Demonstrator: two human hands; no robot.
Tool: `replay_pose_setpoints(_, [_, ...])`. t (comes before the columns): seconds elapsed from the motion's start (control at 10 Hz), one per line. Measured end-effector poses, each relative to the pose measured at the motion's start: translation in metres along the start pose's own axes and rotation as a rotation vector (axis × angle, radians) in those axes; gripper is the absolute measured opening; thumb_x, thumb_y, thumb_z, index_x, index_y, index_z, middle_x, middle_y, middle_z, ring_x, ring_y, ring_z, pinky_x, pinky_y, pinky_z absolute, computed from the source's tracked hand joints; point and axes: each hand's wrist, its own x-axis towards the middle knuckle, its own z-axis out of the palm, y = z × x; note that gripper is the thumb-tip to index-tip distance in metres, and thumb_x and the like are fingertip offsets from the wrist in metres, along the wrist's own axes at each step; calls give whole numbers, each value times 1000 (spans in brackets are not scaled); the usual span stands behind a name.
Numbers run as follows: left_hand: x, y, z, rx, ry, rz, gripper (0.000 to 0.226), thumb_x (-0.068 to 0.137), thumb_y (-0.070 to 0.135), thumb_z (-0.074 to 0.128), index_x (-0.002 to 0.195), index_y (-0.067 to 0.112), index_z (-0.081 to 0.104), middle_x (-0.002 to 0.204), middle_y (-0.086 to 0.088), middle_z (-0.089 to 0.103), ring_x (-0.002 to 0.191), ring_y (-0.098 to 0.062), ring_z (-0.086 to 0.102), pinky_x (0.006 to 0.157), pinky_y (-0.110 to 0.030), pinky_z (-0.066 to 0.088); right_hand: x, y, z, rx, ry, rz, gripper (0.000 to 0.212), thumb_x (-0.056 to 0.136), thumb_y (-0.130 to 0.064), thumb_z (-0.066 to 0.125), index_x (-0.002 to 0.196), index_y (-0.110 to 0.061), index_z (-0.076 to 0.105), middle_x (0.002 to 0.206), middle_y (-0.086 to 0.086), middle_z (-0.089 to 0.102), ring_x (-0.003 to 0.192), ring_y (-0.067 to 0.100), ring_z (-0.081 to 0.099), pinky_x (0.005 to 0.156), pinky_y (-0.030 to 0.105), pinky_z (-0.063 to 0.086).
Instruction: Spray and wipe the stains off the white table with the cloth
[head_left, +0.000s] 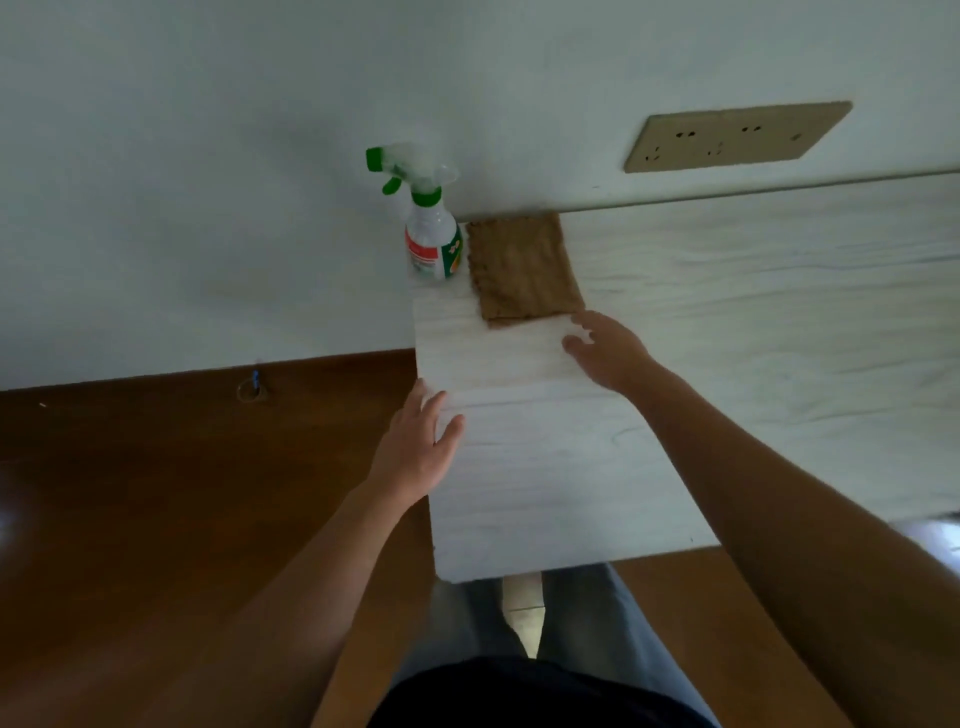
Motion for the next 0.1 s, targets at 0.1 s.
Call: replay_pose_setpoints(0.1, [-15,-5,-1,-65,82,-5,64,102,63,29,154,26,37,164,0,32,151,-22,32,122,-48,33,-57,31,17,284,66,132,26,98,-23,59,118,-9,70,119,8,70,113,27,64,94,35,47])
